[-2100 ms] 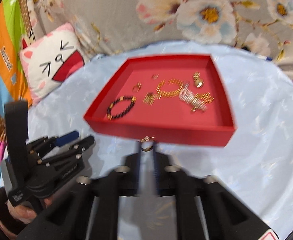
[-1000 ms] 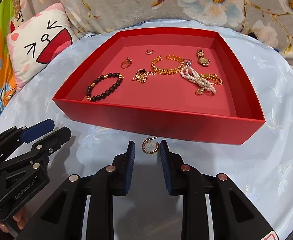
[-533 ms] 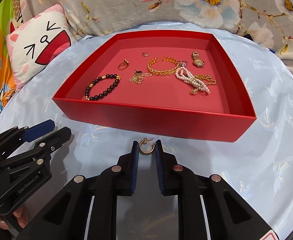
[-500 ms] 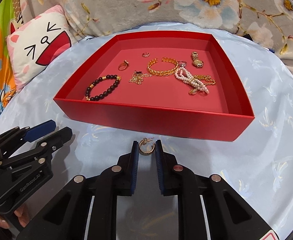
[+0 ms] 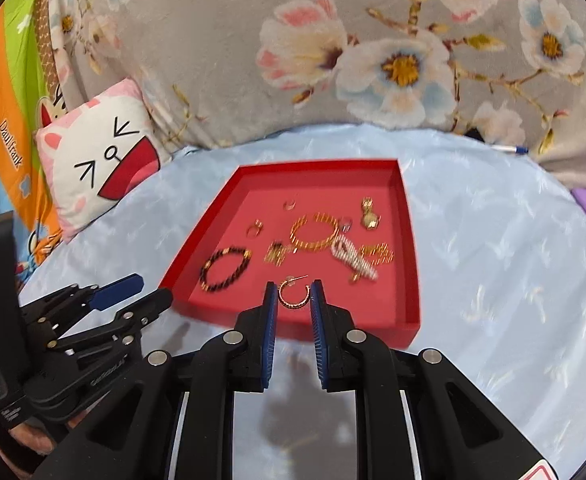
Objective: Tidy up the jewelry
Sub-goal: 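Carry the hoop earring into the red box and open the right gripper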
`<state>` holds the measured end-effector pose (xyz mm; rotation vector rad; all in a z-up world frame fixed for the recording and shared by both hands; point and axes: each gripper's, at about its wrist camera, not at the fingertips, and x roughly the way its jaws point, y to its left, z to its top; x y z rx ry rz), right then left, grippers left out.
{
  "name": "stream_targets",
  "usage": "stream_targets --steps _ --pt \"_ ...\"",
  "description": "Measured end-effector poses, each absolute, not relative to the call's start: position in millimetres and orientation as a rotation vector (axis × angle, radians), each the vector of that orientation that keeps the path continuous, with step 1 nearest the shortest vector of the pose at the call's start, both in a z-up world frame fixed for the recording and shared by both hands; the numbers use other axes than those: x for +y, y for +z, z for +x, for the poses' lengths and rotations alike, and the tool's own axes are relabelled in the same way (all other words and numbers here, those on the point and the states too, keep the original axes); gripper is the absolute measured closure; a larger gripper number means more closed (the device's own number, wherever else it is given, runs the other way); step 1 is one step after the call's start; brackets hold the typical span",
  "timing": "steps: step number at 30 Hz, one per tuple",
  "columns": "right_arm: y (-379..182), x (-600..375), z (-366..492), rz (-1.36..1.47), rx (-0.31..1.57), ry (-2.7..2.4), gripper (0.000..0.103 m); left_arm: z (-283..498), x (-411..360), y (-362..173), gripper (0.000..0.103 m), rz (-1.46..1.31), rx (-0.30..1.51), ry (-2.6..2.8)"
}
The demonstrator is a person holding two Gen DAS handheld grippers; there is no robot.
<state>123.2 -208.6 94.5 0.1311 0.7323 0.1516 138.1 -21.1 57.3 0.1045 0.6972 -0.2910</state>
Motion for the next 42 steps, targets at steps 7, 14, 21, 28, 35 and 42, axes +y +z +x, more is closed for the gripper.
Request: stream_targets --steps 7,14,21,28,35,42 --pt "90 -209 163 0.14 0.735 0.127 0.088 168 -51 73 0.064 0.121 0.641 -0.277" --pt "76 -212 184 0.159 0.751 0.119 0.088 191 -62 62 0.064 0.116 0.662 -0.265" --pt "60 -213 196 0.162 0.787 0.114 0.088 200 -58 52 0.064 0.108 0.689 -0.242" --pt "53 -211 199 0.156 0.803 0.11 0.088 201 -59 46 0.064 0.118 0.697 -0.238" --pt "47 -210 203 0.151 0.819 0.106 0.087 203 -60 43 0.064 0.124 0.702 -0.233" --pt "39 -207 207 0.139 0.837 0.105 0.087 205 -60 41 0.064 0.127 0.706 -0.225"
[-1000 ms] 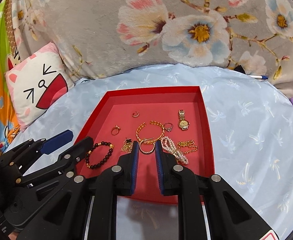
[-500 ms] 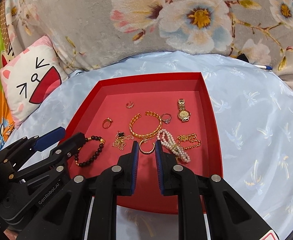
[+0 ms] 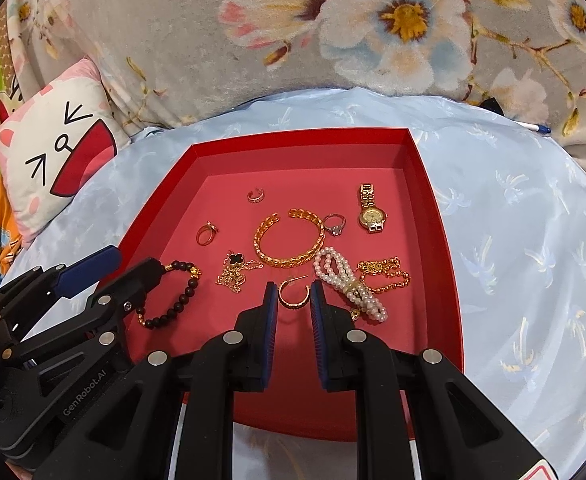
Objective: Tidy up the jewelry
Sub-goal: 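Carry the hoop earring into the red box and open the right gripper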
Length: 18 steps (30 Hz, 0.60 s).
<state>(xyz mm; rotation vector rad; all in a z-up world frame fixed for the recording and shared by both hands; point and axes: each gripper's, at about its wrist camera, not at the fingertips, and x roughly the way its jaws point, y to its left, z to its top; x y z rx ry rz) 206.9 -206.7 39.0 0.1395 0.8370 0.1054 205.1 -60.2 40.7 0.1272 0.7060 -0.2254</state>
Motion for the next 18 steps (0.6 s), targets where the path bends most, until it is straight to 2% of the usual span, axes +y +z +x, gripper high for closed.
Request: stream_targets --steps 18 --pt "31.0 -203.5 215.4 0.128 0.86 0.105 0.087 209.5 -55.0 37.9 0.064 0.12 0.706 -0.209"
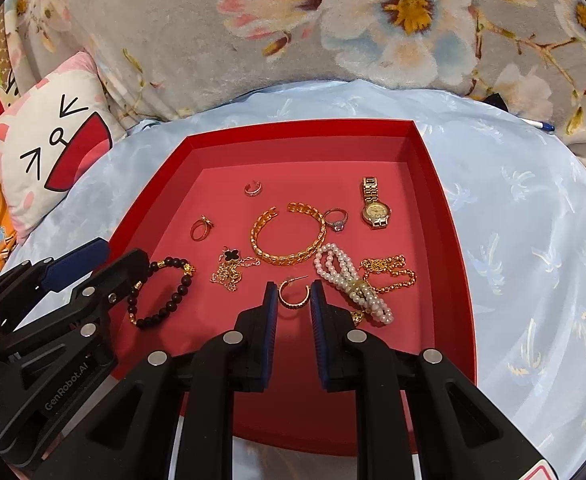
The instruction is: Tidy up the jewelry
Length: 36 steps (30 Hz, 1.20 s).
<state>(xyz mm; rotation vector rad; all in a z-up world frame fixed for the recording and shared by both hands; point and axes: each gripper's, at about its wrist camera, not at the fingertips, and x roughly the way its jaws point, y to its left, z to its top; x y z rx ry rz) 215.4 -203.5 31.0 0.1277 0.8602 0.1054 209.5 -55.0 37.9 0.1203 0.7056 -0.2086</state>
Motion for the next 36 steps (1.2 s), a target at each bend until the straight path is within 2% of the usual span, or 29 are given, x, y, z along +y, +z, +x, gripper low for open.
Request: stream_targets --steps 9,11,16,19,20,23,26,33,36 --pt "31 -203 217 0.133 0.854 0.1 0.083 210 -55 38 0.064 0.119 0.707 -0.211" --pt "33 -204 215 0.134 0.848 0.098 0.077 210 -55 37 0.064 0.121 0.707 -0.213" --pt "37 -207 209 0.145 0.839 0.096 0.073 206 -56 37 0.064 0.119 0.709 -0.22" --pt "43 -209 200 0.146 0.824 0.082 0.062 201 -58 39 0.064 0.121 0.705 -0.228" --pt "45 -209 197 0.145 0.817 0.075 0.057 199 -59 40 0.062 0.122 0.704 -0.232" --pt "50 -207 186 0.117 0.801 0.045 0.056 192 -60 41 0.056 0.122 0.696 -0.23" --pt "51 -209 176 0.109 0.795 0.027 0.05 187 -59 42 0.056 0.112 0.7 -0.232" --pt "53 -212 143 0.095 0.792 -0.012 0.048 164 -64 45 0.053 0.12 0.686 -0.243" --pt "52 -216 132 0.114 0.793 -0.023 0.046 153 -65 45 0.047 0.13 0.669 -0.237"
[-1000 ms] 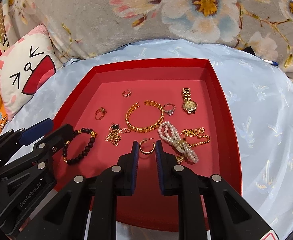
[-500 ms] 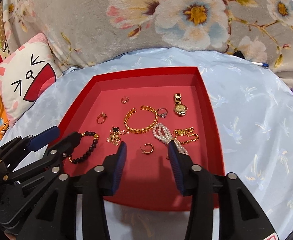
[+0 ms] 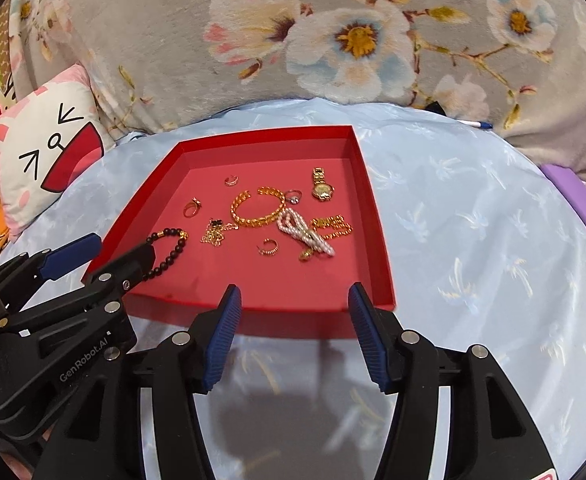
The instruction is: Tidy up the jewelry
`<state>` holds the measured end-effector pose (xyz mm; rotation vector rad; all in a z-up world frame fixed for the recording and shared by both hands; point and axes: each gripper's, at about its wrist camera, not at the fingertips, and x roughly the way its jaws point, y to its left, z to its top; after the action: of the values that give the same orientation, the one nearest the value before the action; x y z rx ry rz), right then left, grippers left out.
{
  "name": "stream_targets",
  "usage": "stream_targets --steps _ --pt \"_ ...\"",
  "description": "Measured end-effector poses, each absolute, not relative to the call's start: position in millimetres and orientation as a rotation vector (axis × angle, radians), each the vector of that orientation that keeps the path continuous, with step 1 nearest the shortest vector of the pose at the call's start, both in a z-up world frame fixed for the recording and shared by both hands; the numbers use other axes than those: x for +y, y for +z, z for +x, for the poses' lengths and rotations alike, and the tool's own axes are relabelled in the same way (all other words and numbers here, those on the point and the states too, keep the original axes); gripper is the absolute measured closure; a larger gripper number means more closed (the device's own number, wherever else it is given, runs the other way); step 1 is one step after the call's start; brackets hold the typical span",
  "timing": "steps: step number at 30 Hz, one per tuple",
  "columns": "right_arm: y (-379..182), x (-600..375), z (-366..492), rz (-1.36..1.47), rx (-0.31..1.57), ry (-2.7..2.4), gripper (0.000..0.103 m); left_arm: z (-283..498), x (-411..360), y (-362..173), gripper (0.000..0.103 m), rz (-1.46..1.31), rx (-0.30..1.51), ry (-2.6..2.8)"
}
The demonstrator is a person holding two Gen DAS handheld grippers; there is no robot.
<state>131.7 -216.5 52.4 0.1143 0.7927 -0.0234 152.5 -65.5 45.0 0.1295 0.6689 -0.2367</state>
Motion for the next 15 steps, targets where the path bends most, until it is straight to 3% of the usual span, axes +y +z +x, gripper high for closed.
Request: stream_targets --steps 5,15 --pt "47 -224 117 0.143 0.778 -0.054 0.04 140 -66 42 0.041 0.14 0.651 -0.229" --pt "39 -217 112 0.095 0.771 -0.066 0.039 132 -59 27 0.031 0.135 0.64 -0.173"
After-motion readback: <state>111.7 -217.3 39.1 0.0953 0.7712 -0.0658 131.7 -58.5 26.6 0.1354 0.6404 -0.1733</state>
